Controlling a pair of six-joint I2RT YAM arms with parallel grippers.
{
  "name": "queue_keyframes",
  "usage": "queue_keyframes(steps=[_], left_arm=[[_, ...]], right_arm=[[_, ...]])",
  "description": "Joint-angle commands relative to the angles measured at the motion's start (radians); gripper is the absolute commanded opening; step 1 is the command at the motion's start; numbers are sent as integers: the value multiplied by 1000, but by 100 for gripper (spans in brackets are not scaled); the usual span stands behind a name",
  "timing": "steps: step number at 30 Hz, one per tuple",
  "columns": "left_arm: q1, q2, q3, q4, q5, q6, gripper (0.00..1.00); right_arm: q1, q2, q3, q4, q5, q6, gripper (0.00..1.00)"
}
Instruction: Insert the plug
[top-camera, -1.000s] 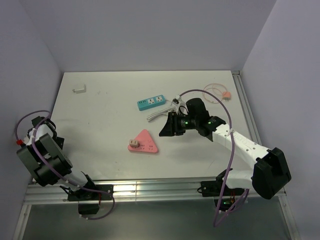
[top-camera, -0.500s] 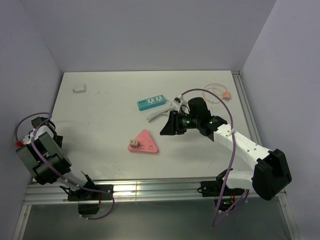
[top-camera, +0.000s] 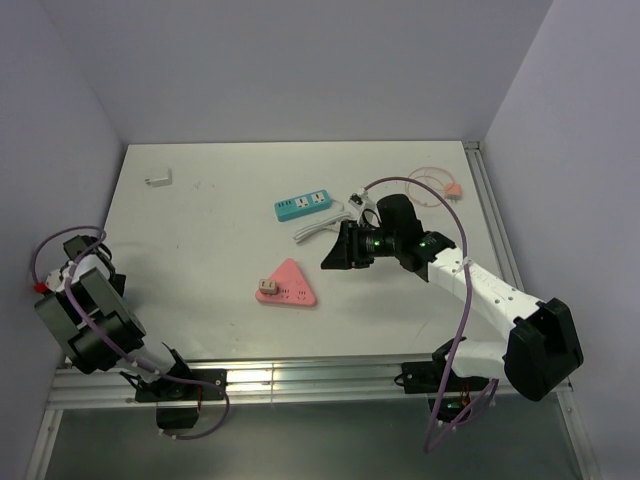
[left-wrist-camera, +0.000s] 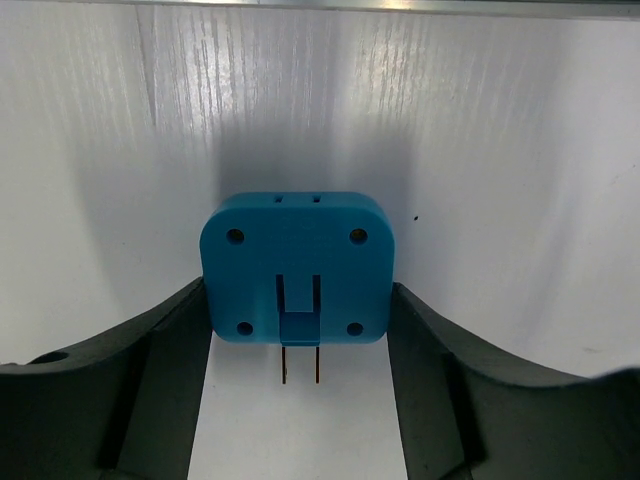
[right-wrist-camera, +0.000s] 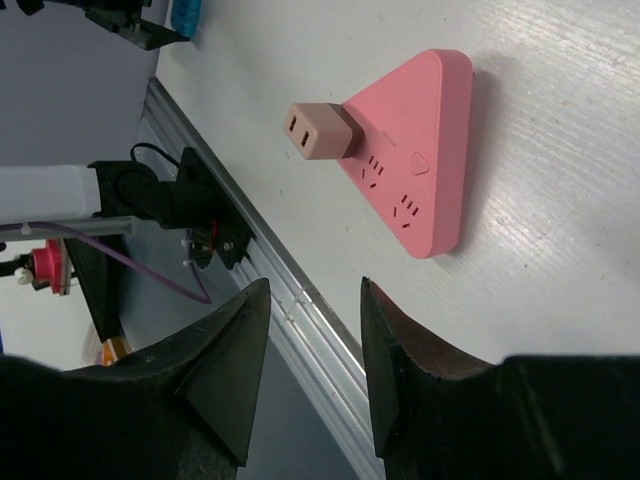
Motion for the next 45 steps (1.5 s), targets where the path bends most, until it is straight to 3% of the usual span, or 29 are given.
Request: queue_keyframes(steps=[1, 2, 3, 6, 14, 17, 19, 25, 26, 27, 35, 41, 45], left_arm=[[8, 16, -92, -72, 135, 0, 32], [6, 3, -98, -72, 152, 4, 25], [6, -14, -99, -77, 155, 14, 1], [-64, -96, -93, -93, 154, -3, 0], [-465, -333, -43, -75, 246, -63, 0], [-619, -408, 11, -86, 186, -60, 0], [-745, -478, 39, -78, 140, -55, 0], [-975, -597, 73, 12, 250, 90, 0], [-1003, -606, 74, 28, 258, 118, 0], [-1056, -621, 77, 41, 275, 138, 0], [-1393, -653, 53, 150, 279, 271, 0], [-1713, -605, 60, 264, 166, 391, 0], [-1932, -485, 152, 221, -32, 488, 0]], right_arm=[[-7, -14, -1, 7, 4, 9, 48], [-6, -11, -1, 5, 7, 12, 48], [-6, -9, -4, 5, 24, 18, 48], [-9, -3, -13, 14, 49, 52, 48], [-9, -72, -80, 105, 93, 104, 51], [-7, -51, -90, 111, 60, 79, 52], [-7, -8, -46, 18, 38, 35, 52], [-7, -63, -90, 50, 50, 70, 48], [-6, -75, -79, 28, 84, 61, 58], [-7, -77, -50, -22, 89, 35, 100], [-7, -183, 56, -128, 32, 12, 100], [-7, -160, 119, -180, -3, 21, 100], [-10, -134, 160, -258, 7, 3, 97]])
